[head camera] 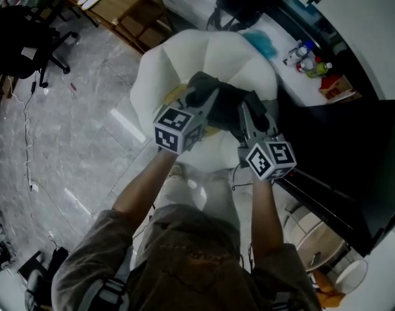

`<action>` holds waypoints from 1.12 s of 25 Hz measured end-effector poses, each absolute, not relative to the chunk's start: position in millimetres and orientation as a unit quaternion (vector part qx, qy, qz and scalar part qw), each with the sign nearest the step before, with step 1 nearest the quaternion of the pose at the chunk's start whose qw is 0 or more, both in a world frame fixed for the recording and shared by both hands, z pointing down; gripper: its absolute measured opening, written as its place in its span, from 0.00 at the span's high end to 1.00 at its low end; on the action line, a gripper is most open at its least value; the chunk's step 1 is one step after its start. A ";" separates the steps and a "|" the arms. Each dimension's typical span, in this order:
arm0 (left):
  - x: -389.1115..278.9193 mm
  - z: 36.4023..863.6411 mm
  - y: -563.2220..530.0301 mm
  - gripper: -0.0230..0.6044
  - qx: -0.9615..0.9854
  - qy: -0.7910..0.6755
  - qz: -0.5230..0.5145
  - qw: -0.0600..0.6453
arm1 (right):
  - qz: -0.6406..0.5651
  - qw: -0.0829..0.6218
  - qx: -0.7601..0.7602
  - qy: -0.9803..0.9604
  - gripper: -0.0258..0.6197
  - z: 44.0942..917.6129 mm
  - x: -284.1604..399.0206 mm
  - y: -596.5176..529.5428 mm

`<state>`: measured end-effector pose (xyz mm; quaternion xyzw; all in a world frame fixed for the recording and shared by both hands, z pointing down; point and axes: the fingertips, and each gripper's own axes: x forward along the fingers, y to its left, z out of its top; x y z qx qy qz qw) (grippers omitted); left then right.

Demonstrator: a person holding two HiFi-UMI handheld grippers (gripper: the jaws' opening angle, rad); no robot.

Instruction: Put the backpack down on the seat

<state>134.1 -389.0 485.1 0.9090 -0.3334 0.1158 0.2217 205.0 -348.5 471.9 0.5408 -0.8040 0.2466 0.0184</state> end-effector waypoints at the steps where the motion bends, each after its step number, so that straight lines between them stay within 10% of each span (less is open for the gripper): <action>1: 135.1 490.4 -392.2 0.91 0.908 -0.335 0.117 0.223 | 0.248 0.018 0.540 -0.804 0.91 477.3 206.6 -352.4; 28: 139.8 568.0 -435.0 0.91 0.893 -0.364 0.123 0.235 | 0.232 0.029 0.533 -0.813 0.91 548.9 206.9 -397.4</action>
